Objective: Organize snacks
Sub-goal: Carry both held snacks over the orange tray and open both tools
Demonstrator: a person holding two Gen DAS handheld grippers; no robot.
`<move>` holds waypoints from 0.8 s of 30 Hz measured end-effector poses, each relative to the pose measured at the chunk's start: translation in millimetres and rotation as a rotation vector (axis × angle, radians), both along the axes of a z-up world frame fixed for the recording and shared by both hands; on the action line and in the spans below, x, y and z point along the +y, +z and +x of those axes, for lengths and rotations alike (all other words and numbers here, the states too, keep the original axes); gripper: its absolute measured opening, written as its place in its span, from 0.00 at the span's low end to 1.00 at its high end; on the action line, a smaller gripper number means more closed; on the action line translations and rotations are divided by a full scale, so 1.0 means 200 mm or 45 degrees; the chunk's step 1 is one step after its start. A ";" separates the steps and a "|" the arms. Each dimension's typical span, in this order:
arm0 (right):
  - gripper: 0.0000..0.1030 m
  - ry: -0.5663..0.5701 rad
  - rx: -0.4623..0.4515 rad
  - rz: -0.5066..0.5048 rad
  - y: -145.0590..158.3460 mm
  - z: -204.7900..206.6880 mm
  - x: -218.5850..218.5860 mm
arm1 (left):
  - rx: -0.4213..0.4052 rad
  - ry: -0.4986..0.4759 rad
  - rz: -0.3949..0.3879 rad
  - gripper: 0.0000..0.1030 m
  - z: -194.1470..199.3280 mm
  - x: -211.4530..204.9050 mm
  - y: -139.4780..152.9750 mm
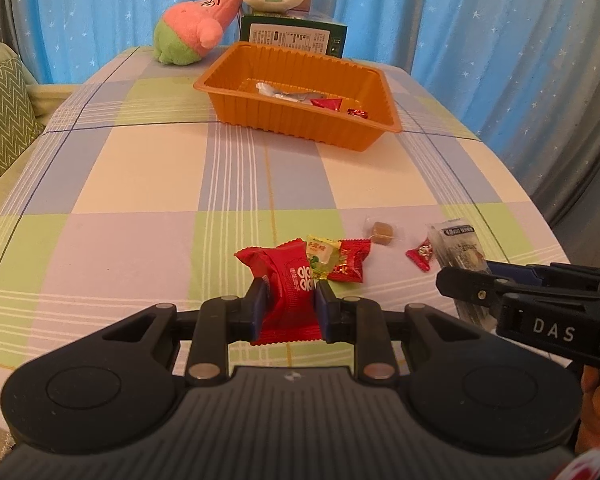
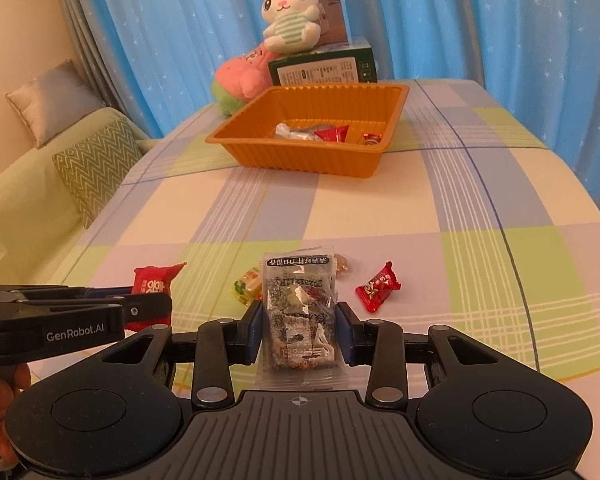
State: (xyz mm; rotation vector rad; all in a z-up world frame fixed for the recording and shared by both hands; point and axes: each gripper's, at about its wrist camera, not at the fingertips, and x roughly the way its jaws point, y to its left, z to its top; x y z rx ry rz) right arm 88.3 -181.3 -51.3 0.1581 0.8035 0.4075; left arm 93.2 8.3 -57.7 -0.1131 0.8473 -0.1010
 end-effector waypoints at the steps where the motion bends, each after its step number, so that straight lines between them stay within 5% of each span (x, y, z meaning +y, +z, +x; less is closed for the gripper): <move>1: 0.37 0.000 -0.004 0.000 0.01 -0.01 0.00 | -0.004 -0.005 0.001 0.23 -0.01 -0.01 0.01; 24: 0.37 -0.039 -0.043 -0.015 0.14 -0.09 -0.02 | -0.070 -0.056 -0.032 0.23 -0.11 -0.05 0.17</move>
